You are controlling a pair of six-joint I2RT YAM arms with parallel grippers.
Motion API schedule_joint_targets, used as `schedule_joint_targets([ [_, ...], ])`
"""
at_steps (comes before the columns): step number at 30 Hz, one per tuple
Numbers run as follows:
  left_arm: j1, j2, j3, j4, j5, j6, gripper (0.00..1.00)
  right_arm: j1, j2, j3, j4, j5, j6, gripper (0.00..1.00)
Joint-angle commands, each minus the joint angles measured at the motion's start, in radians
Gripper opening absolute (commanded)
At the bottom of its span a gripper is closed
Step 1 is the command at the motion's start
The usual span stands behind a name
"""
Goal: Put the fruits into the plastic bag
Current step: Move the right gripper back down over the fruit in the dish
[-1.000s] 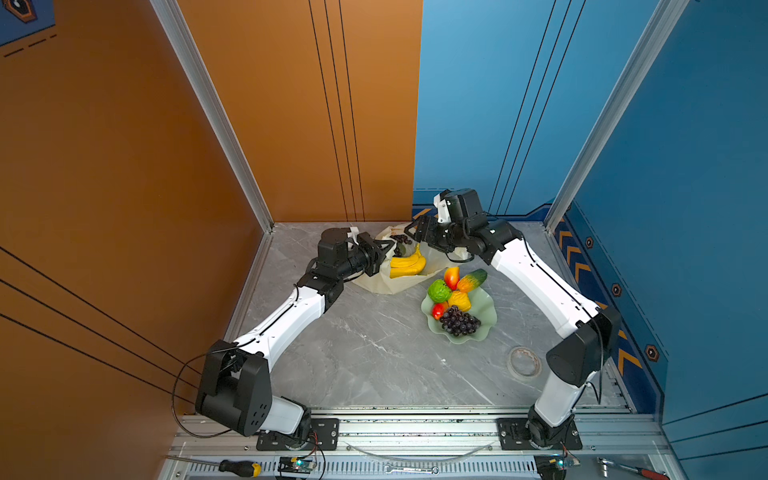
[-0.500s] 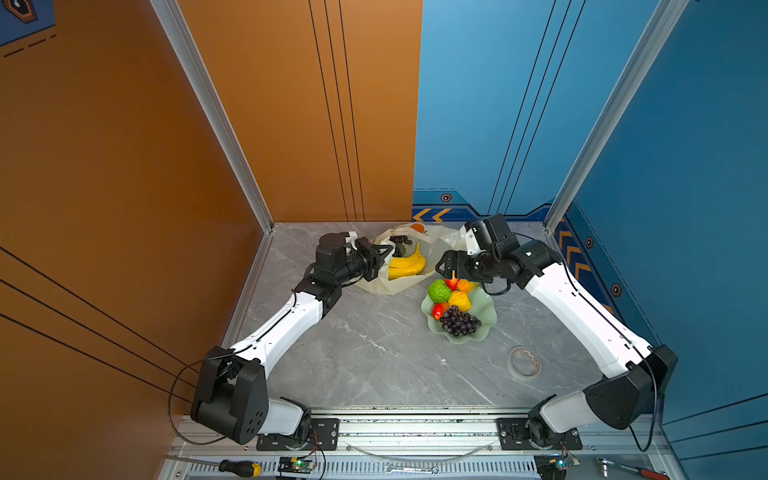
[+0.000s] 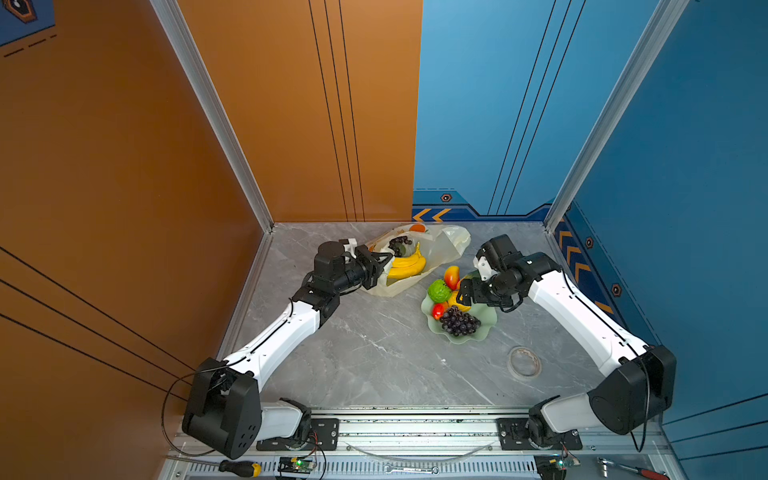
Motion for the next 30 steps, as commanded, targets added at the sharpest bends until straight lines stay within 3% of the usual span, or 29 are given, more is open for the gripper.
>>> schedule_joint_targets([
  [1,-0.008,-0.025,-0.018,-0.006,-0.023,0.028,0.0,-0.002,0.029,-0.014,-0.031,-0.011,-0.056,0.9],
  [14,-0.004,-0.026,-0.015,-0.006,-0.021,0.03,0.0,0.089,0.149,0.009,-0.001,0.011,-0.063,0.85],
  [20,0.005,-0.03,-0.016,-0.01,-0.015,0.028,0.0,0.095,0.189,0.001,0.045,0.024,-0.025,0.75],
  [27,0.015,-0.035,-0.027,-0.01,-0.007,0.026,0.0,0.093,0.233,0.009,0.066,0.04,-0.018,0.56],
  [30,0.02,-0.033,-0.027,-0.012,-0.004,0.025,0.0,0.091,0.251,0.018,0.067,0.051,-0.02,0.53],
])
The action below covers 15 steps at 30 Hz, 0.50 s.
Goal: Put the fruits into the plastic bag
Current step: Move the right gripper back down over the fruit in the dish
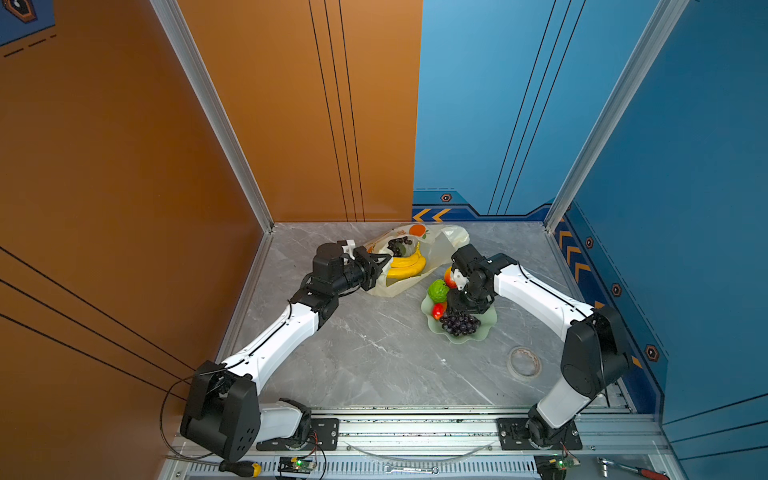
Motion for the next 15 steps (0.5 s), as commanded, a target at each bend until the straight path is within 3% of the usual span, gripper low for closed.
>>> schedule_joint_targets([
  [1,0.012,-0.02,-0.016,-0.004,0.003,0.018,0.0,-0.004,0.023,0.021,0.01,0.031,0.005,0.51],
  [15,0.036,-0.008,-0.011,-0.004,0.026,0.018,0.0,-0.009,0.071,0.056,0.015,0.051,0.016,0.35],
])
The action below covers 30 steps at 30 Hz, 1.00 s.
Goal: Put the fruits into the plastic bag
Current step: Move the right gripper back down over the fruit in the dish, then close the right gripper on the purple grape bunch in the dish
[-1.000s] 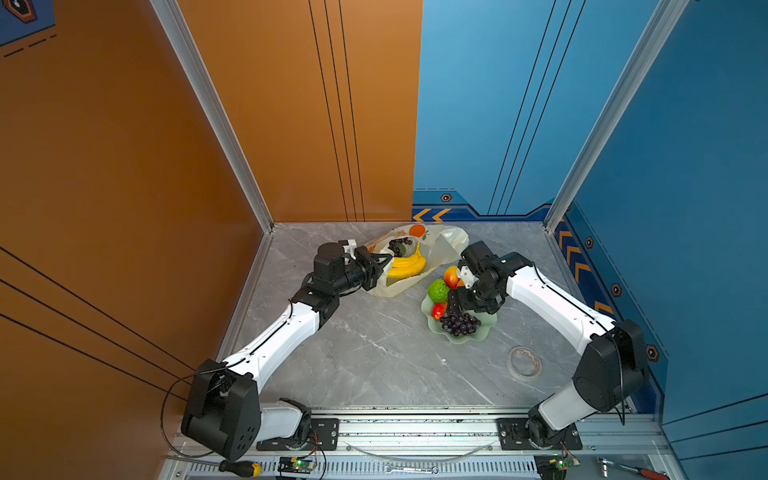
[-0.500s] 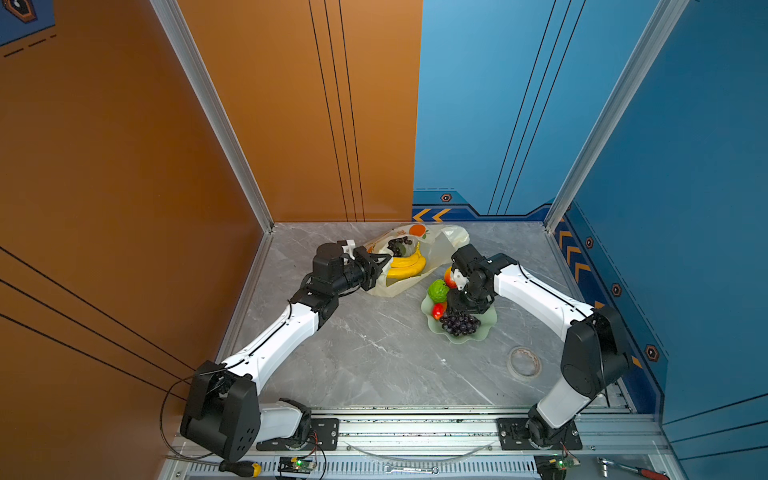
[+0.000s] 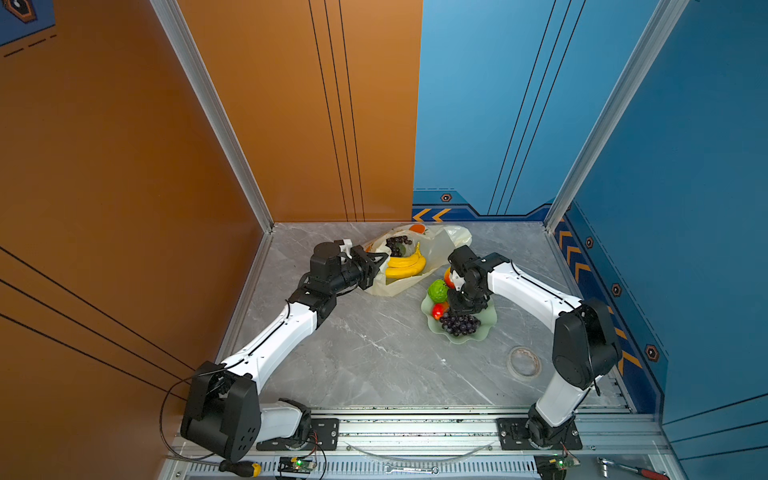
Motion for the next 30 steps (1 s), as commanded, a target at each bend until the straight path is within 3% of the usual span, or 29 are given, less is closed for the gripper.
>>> schedule_joint_targets([
  [1,0.012,-0.007,-0.01,-0.003,0.023,0.019,0.0,-0.007,0.013,0.038,0.01,0.026,0.01,0.32],
  [12,0.024,0.001,-0.009,-0.001,0.038,0.019,0.0,-0.005,0.032,0.058,0.009,0.028,0.019,0.2],
  [26,0.032,0.001,-0.012,0.0,0.049,0.017,0.0,0.006,0.031,0.014,0.009,0.034,0.041,0.21],
  [30,0.032,0.002,-0.013,0.001,0.049,0.016,0.0,0.007,0.021,0.007,0.009,0.048,0.042,0.06],
])
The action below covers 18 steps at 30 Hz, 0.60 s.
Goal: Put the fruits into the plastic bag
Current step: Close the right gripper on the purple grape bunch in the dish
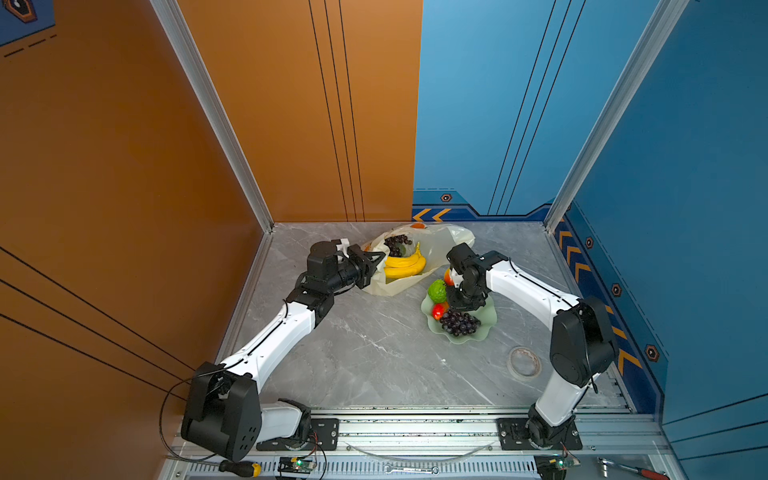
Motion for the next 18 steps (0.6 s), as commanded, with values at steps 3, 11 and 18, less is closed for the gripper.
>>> schedule_joint_targets([
  [3,0.006,0.001,-0.013,0.001,0.025,0.017,0.0,0.006,-0.006,-0.02,-0.002,0.047,0.012,0.0],
  [11,0.003,0.0,-0.015,0.0,0.02,0.018,0.0,0.009,-0.087,0.002,0.004,0.099,0.01,0.0],
  [18,-0.003,0.003,-0.013,0.0,0.014,0.022,0.0,-0.007,-0.215,0.015,0.013,0.104,0.025,0.0],
])
